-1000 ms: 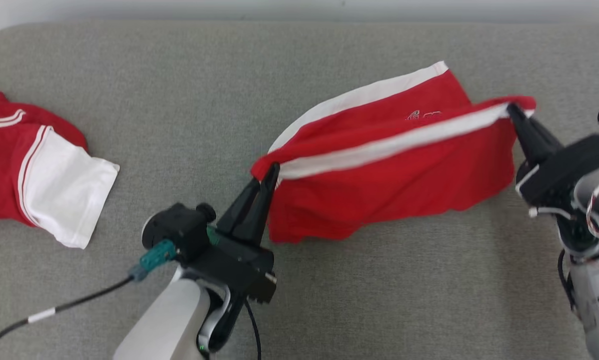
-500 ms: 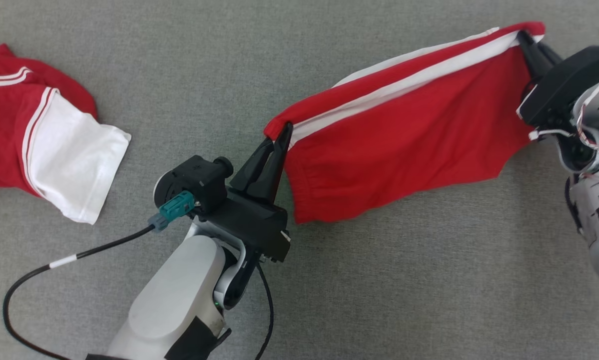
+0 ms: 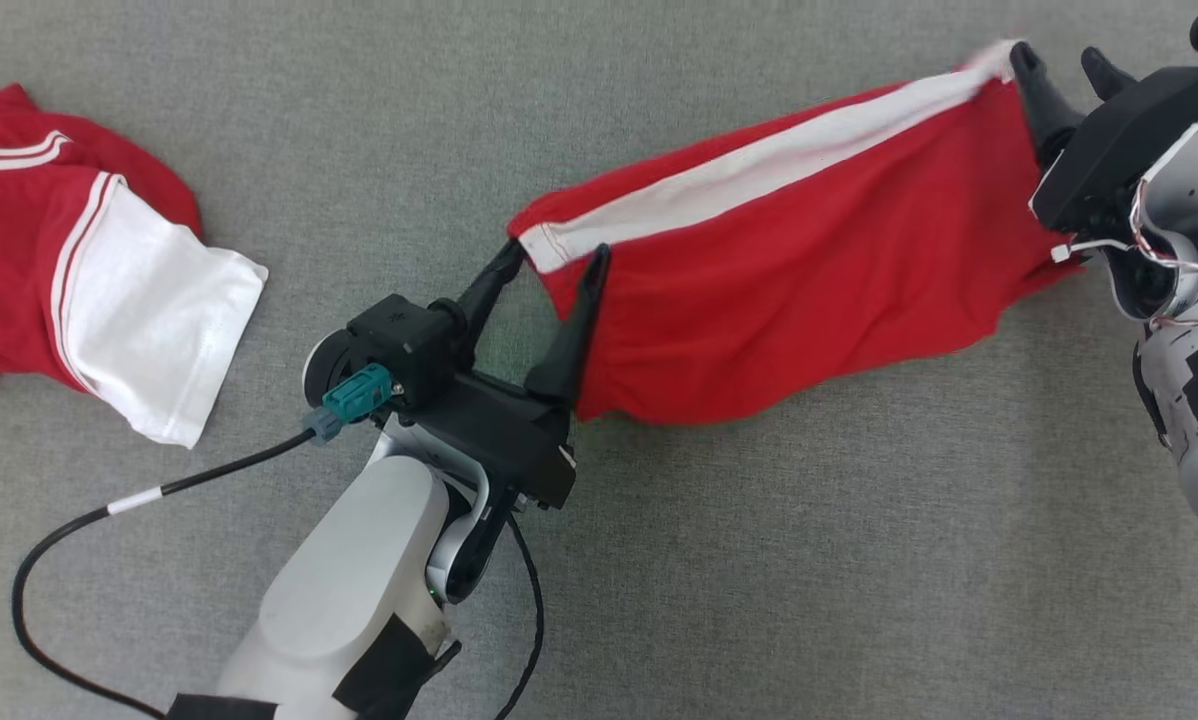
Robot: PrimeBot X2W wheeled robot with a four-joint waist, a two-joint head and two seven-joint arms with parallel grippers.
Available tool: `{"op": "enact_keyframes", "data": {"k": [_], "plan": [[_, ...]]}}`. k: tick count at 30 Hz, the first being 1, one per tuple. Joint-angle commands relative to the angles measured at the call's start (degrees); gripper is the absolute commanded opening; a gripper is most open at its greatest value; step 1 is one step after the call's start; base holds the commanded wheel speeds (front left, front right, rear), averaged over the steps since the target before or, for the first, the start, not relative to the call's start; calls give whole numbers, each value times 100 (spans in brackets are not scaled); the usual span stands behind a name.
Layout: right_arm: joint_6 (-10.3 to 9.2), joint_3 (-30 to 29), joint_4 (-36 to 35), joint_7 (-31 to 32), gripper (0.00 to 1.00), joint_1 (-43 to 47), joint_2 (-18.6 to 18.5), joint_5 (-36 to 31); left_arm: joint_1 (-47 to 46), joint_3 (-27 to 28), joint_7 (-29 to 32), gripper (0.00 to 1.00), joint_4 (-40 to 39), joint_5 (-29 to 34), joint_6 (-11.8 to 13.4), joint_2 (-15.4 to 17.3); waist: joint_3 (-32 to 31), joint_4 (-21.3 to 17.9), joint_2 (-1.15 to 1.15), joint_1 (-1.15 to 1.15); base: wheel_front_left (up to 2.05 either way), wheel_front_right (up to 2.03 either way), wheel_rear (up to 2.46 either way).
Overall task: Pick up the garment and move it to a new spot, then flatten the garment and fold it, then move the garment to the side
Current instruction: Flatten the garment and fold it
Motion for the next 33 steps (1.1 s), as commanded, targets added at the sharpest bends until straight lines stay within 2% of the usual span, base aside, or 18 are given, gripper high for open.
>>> {"op": "enact_keyframes", "data": {"k": [1,10,17,26,33], "plan": [[-14,89,9,-66,100,119,-64,69,124,75,-18,100,18,60,7,-5,-156,-28,-1,0,0,0,0],[-14,634,-293,-359,100,634,-379,479,693,569,-18,100,-162,359,9,-41,-609,-49,-1,0,0,0,0],[-14,945,-492,-556,100,1123,-635,751,1480,1409,-17,100,-1125,937,249,-17,-832,-45,-1,0,0,0,0],[-14,1070,-272,-723,100,1493,-791,974,2506,2448,-17,100,-2043,1618,259,-125,-871,136,-1,0,0,0,0],[-14,1057,173,-776,100,1375,-745,1019,2919,2749,-18,100,-2376,1890,208,-211,-710,318,-1,0,0,0,0]]}}
